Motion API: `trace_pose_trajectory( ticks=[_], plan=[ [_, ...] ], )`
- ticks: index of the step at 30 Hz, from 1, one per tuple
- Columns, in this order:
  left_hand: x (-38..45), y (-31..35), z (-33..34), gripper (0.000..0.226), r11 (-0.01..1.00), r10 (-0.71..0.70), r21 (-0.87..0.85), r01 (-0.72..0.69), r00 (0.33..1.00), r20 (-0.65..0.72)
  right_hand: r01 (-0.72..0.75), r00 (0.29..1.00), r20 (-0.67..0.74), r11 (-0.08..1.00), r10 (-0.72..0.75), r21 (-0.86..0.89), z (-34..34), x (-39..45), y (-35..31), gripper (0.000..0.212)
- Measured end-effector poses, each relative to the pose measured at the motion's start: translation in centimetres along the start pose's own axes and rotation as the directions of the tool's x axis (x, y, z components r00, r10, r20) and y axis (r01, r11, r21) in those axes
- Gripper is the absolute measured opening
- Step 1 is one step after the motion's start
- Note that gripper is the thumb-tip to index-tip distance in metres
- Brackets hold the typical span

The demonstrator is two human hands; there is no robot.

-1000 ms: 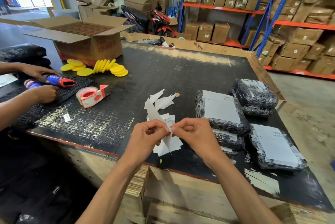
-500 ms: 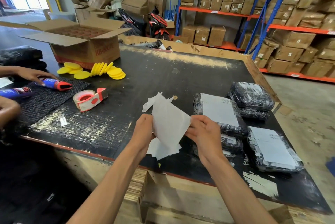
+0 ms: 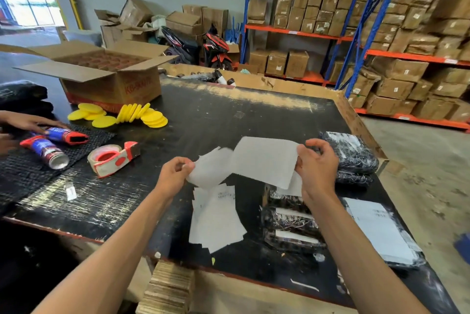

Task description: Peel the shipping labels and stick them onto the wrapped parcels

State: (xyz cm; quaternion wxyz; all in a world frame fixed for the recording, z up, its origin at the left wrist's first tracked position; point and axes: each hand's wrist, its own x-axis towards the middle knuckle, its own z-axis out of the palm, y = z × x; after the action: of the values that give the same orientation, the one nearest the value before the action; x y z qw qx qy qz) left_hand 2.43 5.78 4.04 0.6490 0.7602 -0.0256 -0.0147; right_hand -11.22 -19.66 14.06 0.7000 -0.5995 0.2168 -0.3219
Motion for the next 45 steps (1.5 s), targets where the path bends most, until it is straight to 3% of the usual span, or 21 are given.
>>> trace_pose_trajectory(
  ticks=[3,5,14,18,23,26,29,32,35,38,41,45],
  plan=[
    [3.1,-1.3,0.7,0.007,0.988,-0.153,-0.005,0.156,0.963,-0.222,0.022,0.998,-0.055,0.999,-0.019,0.047,-0.1,2.0,-0.2,0.021],
    [4.5,-1.8,1.5,0.006,0.968,-0.251,-0.046,0.248,0.930,-0.267,0.044,0.997,-0.069,0.998,-0.041,0.043,-0.3,3.5,-0.4,0.020],
    [9.2,-1.2,7.8,0.003,0.927,-0.375,-0.103,0.362,0.906,-0.194,-0.025,0.999,0.036,1.000,0.025,-0.014,0.5,7.6,0.0,0.017],
    [9.8,-0.9,9.2,0.016,0.923,-0.371,0.052,0.382,0.916,-0.154,-0.042,0.996,0.075,0.999,0.042,0.010,0.3,8.8,0.0,0.016],
    [8.7,0.9,9.5,0.027,0.911,-0.260,0.272,0.308,0.945,-0.199,-0.048,0.993,0.114,0.998,0.043,0.035,0.5,9.8,-0.3,0.013],
    [7.0,4.7,10.7,0.017,0.980,-0.124,0.132,0.152,0.972,-0.201,0.030,0.995,0.098,0.998,-0.035,0.056,0.5,10.2,-0.8,0.016],
    [4.7,10.8,12.0,0.038,0.999,-0.027,-0.024,0.023,0.983,-0.179,0.243,0.968,0.067,0.970,-0.243,0.018,0.5,10.5,-2.2,0.017],
    [2.3,16.5,13.2,0.046,0.989,-0.081,-0.118,0.091,0.993,0.089,0.471,0.881,0.080,0.882,-0.467,-0.029,0.4,10.3,-3.9,0.011],
    [1.2,19.6,14.9,0.053,0.964,-0.120,-0.190,0.184,0.945,0.305,0.640,0.762,0.209,0.762,-0.612,-0.103,0.0,9.8,-4.7,0.011],
    [0.9,20.7,16.9,0.048,0.945,-0.141,-0.233,0.227,0.931,0.336,0.846,0.530,0.391,0.500,-0.753,-0.184,-1.4,9.9,-4.4,0.013],
    [0.6,21.2,19.5,0.032,0.954,-0.154,-0.188,0.233,0.920,0.362,0.948,0.312,0.521,0.221,-0.795,-0.230,-3.8,10.9,-3.9,0.020],
    [0.4,21.4,23.0,0.012,0.972,-0.117,-0.153,0.180,0.928,0.354,0.957,0.230,0.588,0.072,-0.776,-0.279,-7.0,12.4,-3.7,0.030]
  ],
)
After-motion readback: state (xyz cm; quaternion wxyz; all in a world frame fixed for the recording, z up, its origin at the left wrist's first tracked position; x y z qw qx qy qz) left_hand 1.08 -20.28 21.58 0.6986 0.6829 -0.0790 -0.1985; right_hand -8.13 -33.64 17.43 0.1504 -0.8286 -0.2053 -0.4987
